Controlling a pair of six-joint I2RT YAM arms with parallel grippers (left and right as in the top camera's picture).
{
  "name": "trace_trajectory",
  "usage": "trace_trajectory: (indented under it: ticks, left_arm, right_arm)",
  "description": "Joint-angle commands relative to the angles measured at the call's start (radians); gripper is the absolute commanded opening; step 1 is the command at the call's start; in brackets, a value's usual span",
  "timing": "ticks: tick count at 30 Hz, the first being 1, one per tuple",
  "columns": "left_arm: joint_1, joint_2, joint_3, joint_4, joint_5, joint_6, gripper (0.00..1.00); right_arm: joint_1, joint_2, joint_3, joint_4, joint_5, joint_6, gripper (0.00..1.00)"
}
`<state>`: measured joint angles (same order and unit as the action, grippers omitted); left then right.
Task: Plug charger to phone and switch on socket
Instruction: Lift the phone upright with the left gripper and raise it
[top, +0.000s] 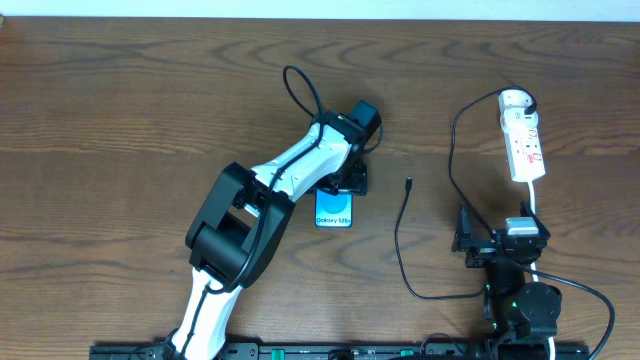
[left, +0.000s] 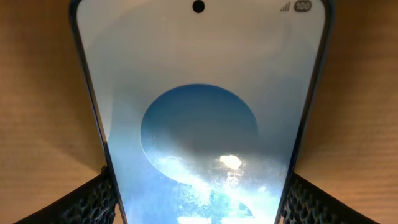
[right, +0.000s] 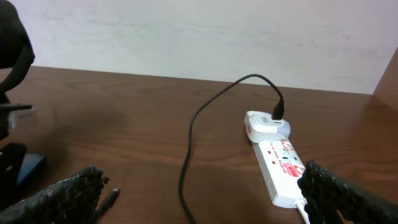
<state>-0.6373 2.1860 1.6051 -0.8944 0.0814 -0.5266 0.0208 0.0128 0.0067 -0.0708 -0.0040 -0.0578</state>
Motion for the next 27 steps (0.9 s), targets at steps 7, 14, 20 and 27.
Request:
trace_trajectory:
  ticks: [7, 14, 20, 27]
  left_arm:
    - [0.064, -0.142, 0.006, -0.033, 0.278, -0.002, 0.80]
    - [0.178, -0.259, 0.006, -0.031, 0.687, -0.002, 0.80]
    - [0.290, -0.291, 0.006, 0.021, 1.100, -0.042, 0.80]
    - [0.400, -0.291, 0.006, 0.026, 1.307, -0.199, 0.80]
  right_arm:
    - [0.000, -0.002, -0.001, -0.005, 0.001, 0.012, 0.99]
    - [0.000, -0.002, -0.001, -0.005, 0.001, 0.012, 0.99]
    - [0.000, -0.002, -0.001, -0.005, 0.001, 0.012, 0.99]
    - [0.000, -0.002, -0.001, -0.005, 0.001, 0.012, 0.99]
